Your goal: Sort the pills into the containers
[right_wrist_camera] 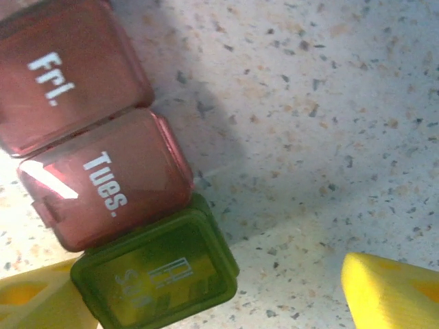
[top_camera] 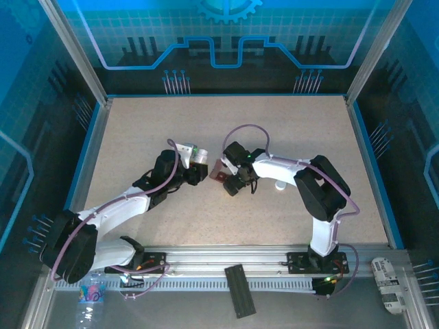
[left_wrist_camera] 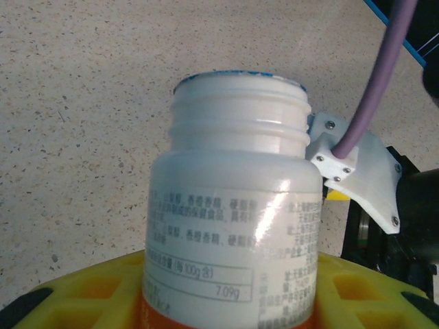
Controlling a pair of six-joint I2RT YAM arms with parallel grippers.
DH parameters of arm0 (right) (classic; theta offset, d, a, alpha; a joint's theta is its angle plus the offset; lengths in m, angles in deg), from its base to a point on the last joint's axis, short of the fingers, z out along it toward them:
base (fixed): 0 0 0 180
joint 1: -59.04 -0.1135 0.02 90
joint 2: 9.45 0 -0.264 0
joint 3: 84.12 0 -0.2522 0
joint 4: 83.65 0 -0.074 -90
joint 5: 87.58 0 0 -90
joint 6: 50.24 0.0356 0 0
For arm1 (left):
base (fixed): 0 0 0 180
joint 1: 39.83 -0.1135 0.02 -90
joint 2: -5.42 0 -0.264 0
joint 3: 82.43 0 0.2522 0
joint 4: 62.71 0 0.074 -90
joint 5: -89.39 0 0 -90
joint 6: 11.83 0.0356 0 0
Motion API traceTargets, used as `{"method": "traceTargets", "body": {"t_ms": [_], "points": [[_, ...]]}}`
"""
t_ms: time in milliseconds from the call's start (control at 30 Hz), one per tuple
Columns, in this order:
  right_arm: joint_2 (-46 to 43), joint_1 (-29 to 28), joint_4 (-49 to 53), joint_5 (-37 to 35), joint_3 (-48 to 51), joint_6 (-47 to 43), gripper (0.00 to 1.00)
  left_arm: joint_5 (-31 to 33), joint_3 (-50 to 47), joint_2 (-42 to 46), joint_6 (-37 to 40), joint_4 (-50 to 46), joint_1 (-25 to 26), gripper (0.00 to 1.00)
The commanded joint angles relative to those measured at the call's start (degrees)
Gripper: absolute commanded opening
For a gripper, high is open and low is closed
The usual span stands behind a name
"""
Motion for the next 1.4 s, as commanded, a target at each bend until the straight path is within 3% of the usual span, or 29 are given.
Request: {"method": "traceTargets", "body": {"t_ms": [0,300,567,800,1367], "points": [[1.0,2.2,1.4,-0.8,-2.2,1.7,0.87,-0.7,1.7,1.7,-0.4,-0.2,-0.5,0.0],[-2.0,5.0,2.2,2.7,-2.0,3.9,0.86,-1.8,2.6,1.6,0.6,-1.7,-0.5,0.0],[-10.6,8.7,0.3,11.8,0.2,10.1,0.86,-4.1,3.9,0.4,3.8,-5.4,-0.4,0.0],[-5.9,9.8,0.3,13.8,-4.0,15.0,0.85,-4.1,5.4,-2.2,7.1,-10.7,0.6,0.0],[2.4,8.5,-1.1,12.2,-6.1,15.2,0.84,-5.9,8.6,-8.2,10.1,-15.4,1.5,0.0]]}}
